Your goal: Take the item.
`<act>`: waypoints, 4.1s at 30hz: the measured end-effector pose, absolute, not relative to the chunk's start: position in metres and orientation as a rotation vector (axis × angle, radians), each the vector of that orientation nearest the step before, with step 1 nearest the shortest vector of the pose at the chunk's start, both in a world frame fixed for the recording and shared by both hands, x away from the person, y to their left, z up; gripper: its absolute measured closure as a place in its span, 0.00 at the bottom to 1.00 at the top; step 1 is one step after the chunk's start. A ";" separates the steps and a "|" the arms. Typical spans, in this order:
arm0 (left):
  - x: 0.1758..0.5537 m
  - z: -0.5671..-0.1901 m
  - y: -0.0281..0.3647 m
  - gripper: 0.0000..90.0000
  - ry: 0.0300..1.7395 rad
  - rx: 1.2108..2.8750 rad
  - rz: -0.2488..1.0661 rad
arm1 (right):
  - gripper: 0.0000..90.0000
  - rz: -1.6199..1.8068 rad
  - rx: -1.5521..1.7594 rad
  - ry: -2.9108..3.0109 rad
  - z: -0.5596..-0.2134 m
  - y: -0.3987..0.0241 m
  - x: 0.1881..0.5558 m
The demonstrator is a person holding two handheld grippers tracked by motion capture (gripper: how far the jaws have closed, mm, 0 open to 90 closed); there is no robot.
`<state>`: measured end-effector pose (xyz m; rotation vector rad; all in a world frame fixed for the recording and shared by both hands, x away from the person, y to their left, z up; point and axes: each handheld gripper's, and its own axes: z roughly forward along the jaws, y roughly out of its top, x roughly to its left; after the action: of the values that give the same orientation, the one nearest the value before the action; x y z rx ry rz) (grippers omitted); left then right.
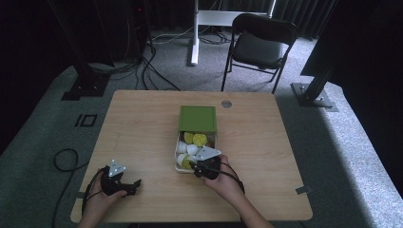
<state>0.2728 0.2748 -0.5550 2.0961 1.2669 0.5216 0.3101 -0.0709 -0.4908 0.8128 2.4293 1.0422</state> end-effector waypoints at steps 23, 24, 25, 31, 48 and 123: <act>0.273 -0.555 0.275 0.02 1.267 2.097 0.519 | 0.72 1.213 0.855 2.328 -0.453 -0.096 0.313; 0.273 -0.555 0.275 0.02 1.267 2.097 0.520 | 0.72 1.218 0.855 2.322 -0.450 -0.097 0.313; 0.273 -0.555 0.275 0.02 1.267 2.097 0.520 | 0.72 1.237 0.855 2.307 -0.448 -0.099 0.314; 0.273 -0.555 0.275 0.02 1.267 2.096 0.521 | 0.72 1.282 0.867 2.250 -0.432 -0.108 0.316; 0.273 -0.555 0.275 0.02 1.266 2.096 0.522 | 0.72 1.286 0.957 2.067 -0.401 -0.155 0.333; 0.273 -0.555 0.275 0.02 1.266 2.098 0.522 | 0.39 1.055 1.399 2.035 -0.526 -0.236 0.397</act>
<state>0.2727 0.2749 -0.5551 2.0978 1.2656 0.5220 0.3967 -0.2358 -0.5260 1.3989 2.0349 1.0550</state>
